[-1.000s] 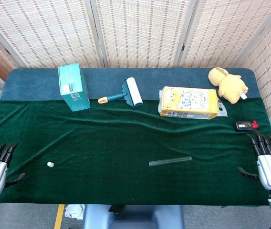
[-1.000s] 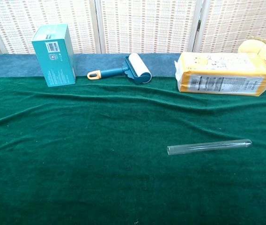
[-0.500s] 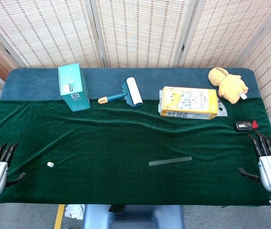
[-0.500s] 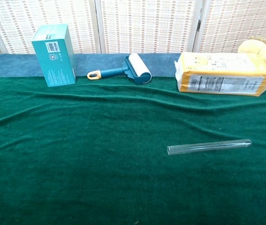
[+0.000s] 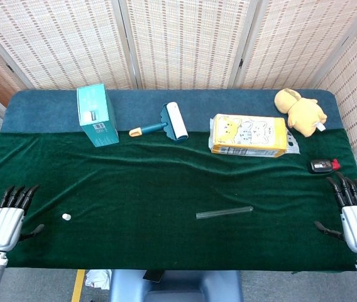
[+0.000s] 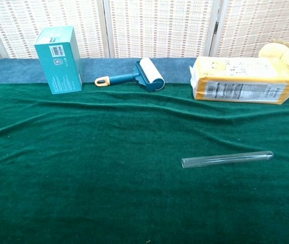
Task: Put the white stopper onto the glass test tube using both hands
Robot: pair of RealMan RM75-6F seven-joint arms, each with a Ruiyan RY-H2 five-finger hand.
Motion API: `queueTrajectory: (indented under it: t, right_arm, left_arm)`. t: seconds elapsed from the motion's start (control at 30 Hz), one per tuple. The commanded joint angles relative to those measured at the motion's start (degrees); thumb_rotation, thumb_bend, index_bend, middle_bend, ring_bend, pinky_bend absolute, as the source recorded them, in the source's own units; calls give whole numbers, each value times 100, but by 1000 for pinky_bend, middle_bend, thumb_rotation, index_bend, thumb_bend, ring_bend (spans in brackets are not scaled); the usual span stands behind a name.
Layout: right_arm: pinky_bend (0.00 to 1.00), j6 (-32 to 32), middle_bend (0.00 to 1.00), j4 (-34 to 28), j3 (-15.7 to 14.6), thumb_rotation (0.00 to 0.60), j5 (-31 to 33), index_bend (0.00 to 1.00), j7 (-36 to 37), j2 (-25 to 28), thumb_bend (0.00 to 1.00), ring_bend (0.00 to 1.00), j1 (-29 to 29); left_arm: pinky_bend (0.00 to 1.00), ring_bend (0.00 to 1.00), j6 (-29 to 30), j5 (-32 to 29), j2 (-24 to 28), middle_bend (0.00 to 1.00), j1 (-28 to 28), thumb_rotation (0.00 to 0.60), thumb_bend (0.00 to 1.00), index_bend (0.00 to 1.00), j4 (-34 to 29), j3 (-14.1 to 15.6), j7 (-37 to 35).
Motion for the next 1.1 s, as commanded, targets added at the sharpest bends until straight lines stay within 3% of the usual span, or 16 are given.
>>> queueTrajectory:
  t: [0.03, 0.43, 1.1]
  right_arm:
    - [0, 13, 10, -7, -3, 543, -23, 0, 5, 8, 144, 38, 0]
    - [0, 92, 10, -30, -16, 543, -73, 0, 48, 66, 144, 38, -45]
    - [0, 43, 10, 14, -4, 544, -77, 0, 101, 27, 144, 38, -12]
  left_arm:
    - [9, 116, -217, 41, -119, 170, -170, 600, 236, 93, 141, -21, -78]
    - [0, 80, -1034, -26, -669, 152, -738, 600, 239, 31, 910, -1, -131]
    - [0, 54, -1446, -287, -1173, 120, -952, 600, 239, 0, 1545, 80, -318]
